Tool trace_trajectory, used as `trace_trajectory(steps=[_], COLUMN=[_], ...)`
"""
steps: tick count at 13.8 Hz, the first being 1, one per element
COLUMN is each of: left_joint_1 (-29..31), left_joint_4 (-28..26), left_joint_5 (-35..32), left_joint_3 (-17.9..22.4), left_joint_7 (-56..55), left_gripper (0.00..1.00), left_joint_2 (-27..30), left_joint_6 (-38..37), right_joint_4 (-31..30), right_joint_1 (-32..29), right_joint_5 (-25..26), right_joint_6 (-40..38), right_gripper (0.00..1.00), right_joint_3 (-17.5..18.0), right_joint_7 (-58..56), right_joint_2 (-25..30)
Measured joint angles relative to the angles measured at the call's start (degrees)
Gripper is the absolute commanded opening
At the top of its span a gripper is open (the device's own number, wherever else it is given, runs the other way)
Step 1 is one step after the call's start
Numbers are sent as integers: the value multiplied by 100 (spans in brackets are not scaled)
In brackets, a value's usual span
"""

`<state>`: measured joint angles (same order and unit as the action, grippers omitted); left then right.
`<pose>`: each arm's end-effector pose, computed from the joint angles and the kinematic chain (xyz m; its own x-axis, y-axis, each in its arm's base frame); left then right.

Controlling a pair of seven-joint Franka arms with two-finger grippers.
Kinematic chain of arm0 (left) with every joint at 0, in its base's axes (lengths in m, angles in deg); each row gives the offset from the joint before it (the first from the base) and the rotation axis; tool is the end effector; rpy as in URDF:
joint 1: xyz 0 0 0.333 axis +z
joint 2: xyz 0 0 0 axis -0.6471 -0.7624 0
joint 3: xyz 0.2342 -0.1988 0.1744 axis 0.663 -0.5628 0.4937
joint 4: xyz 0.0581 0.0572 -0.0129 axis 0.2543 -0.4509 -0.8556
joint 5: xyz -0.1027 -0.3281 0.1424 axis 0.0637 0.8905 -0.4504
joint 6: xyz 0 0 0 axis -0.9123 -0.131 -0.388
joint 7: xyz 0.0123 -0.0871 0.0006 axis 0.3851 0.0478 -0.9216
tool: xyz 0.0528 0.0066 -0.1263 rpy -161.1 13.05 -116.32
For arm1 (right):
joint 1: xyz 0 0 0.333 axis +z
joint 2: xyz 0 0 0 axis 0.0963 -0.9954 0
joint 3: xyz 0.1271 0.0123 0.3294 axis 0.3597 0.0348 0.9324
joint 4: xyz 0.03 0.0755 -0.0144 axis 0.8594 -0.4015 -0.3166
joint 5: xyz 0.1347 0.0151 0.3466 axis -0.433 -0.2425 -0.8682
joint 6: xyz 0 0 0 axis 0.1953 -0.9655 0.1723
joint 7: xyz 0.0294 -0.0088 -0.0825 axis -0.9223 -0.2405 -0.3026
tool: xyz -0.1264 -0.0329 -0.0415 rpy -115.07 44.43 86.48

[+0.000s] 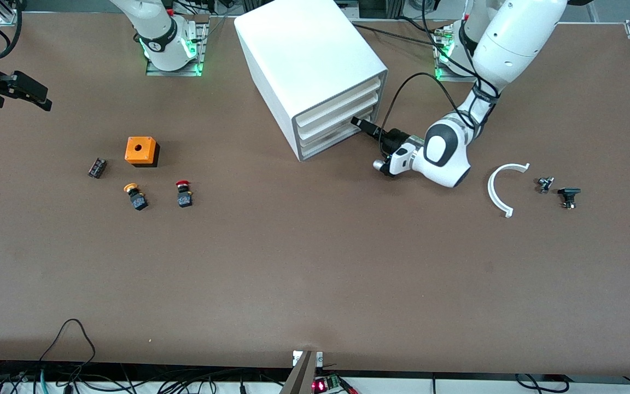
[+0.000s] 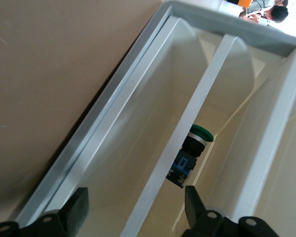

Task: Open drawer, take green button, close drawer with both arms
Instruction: 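Reach the left gripper to the bottom drawer of the white cabinet, then pull the bottom drawer open with the left gripper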

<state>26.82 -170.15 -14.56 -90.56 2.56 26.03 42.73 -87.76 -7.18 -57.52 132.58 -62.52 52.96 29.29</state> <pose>0.4043 -0.2988 0.1638 0.7773 -0.4625 -0.4265 0.1925 -0.4706 0.8611 0.4753 -0.0317 0.6159 0.9961 -0.0495 -0.0728 -0.0468 -0.9982 0.0384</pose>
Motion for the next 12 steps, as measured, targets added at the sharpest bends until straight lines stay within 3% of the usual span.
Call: trace_trajectory(steps=[1,2,3,8,12], left_joint_1=[-16,-34,-43,-18,124], left_joint_4=[-83,-166,-231,-265,131], left_joint_5=[81,153,181,268,265], left_joint_3=[-117,-227,-333,-396,427], left_joint_7=[3,5,19,171,231], left_gripper=[64,24,0,0,1], left_joint_2=[0,0,0,100,299], left_joint_6=[139,311,460,526,626], right_joint_4=[0,0,0,0,5], right_joint_1=[0,0,1,4,17], right_joint_5=[0,0,0,0,0], right_joint_6=[0,0,0,0,6], right_gripper=[100,100,100,100,100], right_joint_3=[2,5,8,12,21], right_joint_7=[-1,-3,-4,-9,-13], right_joint_2=[0,0,0,0,-117])
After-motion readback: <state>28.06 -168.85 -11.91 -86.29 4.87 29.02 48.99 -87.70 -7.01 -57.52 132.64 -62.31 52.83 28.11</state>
